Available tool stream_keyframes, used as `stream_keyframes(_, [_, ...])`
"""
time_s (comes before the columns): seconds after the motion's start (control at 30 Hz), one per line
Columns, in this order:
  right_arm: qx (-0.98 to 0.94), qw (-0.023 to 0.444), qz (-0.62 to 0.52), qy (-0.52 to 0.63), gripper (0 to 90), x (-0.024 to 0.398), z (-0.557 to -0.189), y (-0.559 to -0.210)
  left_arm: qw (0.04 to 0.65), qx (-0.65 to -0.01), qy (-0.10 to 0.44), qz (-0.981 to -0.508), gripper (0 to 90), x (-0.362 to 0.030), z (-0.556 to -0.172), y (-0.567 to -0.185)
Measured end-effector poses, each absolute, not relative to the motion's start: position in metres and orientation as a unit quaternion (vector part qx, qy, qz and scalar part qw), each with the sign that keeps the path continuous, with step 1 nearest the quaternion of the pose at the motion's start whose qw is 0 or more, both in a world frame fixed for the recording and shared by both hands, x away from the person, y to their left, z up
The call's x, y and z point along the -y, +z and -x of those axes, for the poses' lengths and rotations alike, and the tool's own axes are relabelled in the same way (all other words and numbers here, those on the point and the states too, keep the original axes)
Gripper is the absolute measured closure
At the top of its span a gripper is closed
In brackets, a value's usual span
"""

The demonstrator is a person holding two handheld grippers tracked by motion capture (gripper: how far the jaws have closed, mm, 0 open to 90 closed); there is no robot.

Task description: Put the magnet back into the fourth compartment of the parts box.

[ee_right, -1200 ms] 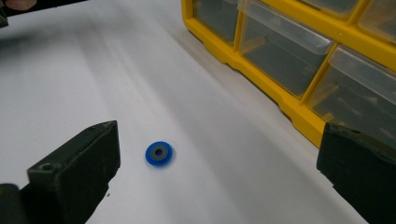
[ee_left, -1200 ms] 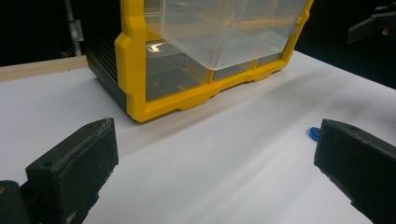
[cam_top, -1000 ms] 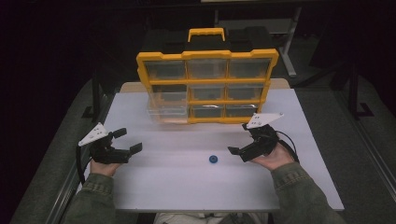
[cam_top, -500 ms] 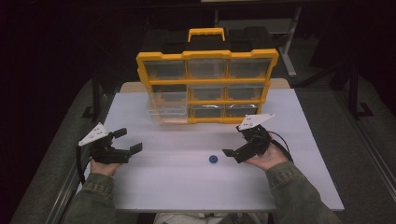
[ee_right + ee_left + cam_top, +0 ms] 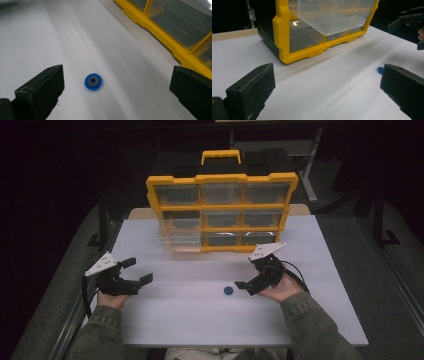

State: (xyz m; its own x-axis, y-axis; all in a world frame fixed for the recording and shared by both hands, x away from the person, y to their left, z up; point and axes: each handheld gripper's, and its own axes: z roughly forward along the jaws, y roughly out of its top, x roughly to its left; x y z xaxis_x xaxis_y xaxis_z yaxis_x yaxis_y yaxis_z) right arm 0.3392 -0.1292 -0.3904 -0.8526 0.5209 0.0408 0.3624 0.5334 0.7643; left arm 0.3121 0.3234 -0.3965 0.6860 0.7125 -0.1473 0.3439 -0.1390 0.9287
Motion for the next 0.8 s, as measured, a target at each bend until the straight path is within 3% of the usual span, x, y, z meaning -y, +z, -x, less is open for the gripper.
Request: stream_keyframes(0.8, [-0.881, 0.077, -0.245, 0.396, 0.0, 0.111, -0.345, -0.405, 0.549, -0.359, 0.168, -0.736, 0.0, -0.324, -0.312, -0.396])
